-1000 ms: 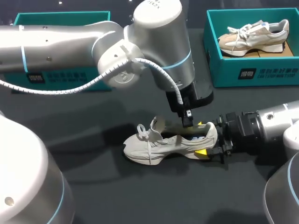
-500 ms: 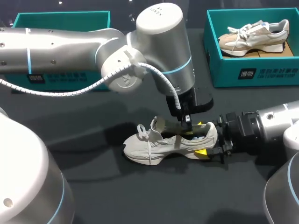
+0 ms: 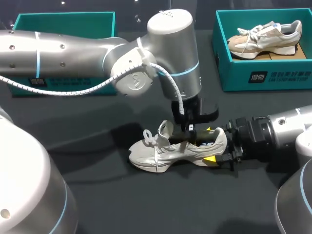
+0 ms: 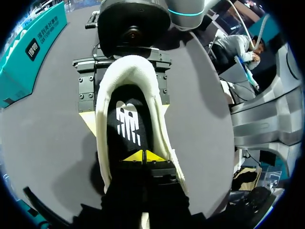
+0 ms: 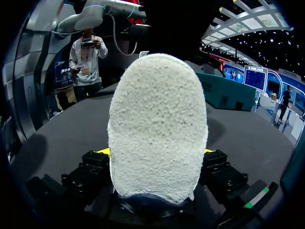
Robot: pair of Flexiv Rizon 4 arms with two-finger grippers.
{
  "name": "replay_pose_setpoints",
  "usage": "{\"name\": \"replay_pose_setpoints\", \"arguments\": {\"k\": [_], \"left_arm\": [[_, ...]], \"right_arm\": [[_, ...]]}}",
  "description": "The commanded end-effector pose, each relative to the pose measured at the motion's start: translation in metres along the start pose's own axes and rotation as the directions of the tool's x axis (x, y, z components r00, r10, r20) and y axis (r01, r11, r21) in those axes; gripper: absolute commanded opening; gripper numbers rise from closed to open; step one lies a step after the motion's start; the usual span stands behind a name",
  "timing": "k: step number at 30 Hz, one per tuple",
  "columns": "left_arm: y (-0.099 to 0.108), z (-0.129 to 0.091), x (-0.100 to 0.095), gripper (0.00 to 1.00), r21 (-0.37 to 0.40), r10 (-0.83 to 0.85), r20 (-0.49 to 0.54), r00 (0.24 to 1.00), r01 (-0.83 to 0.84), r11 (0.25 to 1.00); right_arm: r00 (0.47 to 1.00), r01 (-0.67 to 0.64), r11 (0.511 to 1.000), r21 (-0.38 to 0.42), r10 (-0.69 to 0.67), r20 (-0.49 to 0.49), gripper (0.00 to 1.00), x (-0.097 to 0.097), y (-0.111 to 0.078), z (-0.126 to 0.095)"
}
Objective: Take the shoe out of the shoebox, open the shoe tongue, remove and reinsert the insole, then place the shoe into the shoebox
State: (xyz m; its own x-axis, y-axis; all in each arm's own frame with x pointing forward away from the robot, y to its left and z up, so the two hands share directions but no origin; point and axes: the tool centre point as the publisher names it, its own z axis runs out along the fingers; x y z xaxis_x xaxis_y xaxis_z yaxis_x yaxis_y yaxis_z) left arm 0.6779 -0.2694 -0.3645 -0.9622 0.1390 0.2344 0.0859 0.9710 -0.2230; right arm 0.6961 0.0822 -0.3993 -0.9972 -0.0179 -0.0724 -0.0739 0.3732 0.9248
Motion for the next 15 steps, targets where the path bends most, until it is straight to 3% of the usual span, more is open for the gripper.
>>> {"name": "replay_pose_setpoints", "arguments": {"k": [1,11,14,15], "left_arm": [[0.004,0.004,0.004,0.00,-0.016,0.012,-0.010,1.000,-0.012,1.000],[0.015,0.014,0.014,0.00,-0.068,0.048,-0.040,0.998,-0.051,0.996],[0.017,0.018,0.015,0.27,-0.076,0.052,-0.035,0.998,-0.055,0.996],[0.017,0.019,0.014,0.31,-0.076,0.052,-0.034,0.998,-0.054,0.996]], "right_arm": [[1.000,0.000,1.000,0.003,0.000,0.002,0.00,0.001,0.001,0.000],[1.000,0.000,1.000,0.003,0.000,0.002,0.00,0.001,0.001,0.000],[1.000,0.000,1.000,0.003,0.000,0.002,0.00,0.001,0.001,0.000],[1.000,0.000,1.000,0.003,0.000,0.002,0.00,0.001,0.001,0.000]]}}
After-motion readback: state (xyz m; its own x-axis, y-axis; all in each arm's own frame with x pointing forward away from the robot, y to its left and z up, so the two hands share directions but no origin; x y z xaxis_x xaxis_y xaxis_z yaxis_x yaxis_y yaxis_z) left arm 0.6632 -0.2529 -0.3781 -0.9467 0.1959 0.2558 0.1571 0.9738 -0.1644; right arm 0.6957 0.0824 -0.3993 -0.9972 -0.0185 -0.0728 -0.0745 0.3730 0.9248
